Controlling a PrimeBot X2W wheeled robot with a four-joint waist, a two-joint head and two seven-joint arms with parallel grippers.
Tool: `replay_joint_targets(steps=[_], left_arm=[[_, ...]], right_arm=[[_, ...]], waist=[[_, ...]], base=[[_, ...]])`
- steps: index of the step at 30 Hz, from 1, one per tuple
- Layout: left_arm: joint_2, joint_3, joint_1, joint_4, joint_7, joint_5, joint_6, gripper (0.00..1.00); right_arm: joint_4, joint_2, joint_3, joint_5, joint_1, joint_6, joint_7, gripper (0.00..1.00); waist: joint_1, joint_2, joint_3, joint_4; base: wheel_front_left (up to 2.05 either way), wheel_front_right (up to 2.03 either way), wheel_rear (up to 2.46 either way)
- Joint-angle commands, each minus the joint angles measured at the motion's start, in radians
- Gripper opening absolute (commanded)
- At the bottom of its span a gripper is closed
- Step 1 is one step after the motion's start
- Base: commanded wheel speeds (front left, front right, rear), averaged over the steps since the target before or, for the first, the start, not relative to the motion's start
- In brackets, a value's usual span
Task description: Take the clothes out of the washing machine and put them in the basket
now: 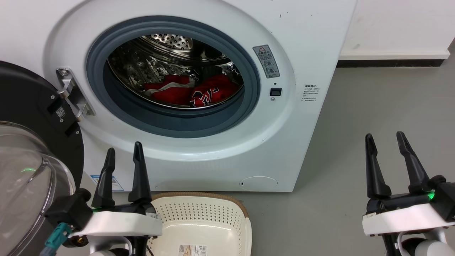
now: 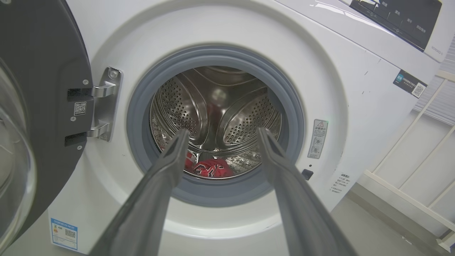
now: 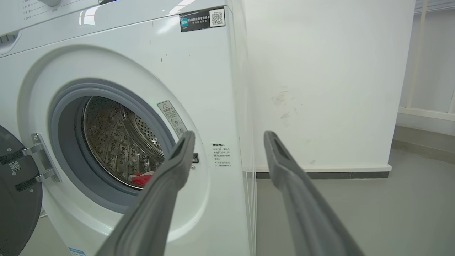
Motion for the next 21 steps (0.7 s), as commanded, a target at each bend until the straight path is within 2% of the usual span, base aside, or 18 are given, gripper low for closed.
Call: replay_joint_targets(steps=[1,10,15,21], left_arm=[[0.004,-0.011,0.004,-0.013,-0.01,0.034,0.007,1.0],[0.02,-0.06,0.017,0.016,-0.031,0.123,0.038,1.0],[0.026,-0.076,0.026,0.025,-0.043,0.169,0.053,1.0],[0.036,-0.098,0.027,0.04,-0.056,0.234,0.082,1.0]], right_arm=[[-0.015,-0.004,0.004,-0.035,0.007,0.0,-0.012,1.0],[0.004,-0.004,0.008,-0.112,0.025,0.0,-0.034,1.0],[0.043,-0.004,0.01,-0.105,0.035,0.0,-0.045,1.0],[0.043,-0.004,0.021,-0.17,0.038,0.0,-0.058,1.0]], waist=[[-0.0001,0.0,0.001,0.0],[-0.0001,0.0,0.003,-0.003],[-0.0001,0.0,0.003,-0.006],[-0.0001,0.0,0.005,-0.008]], base=[[0.0,0.0,0.0],[0.0,0.0,0.0],[0.0,0.0,0.0],[0.0,0.0,0.0]])
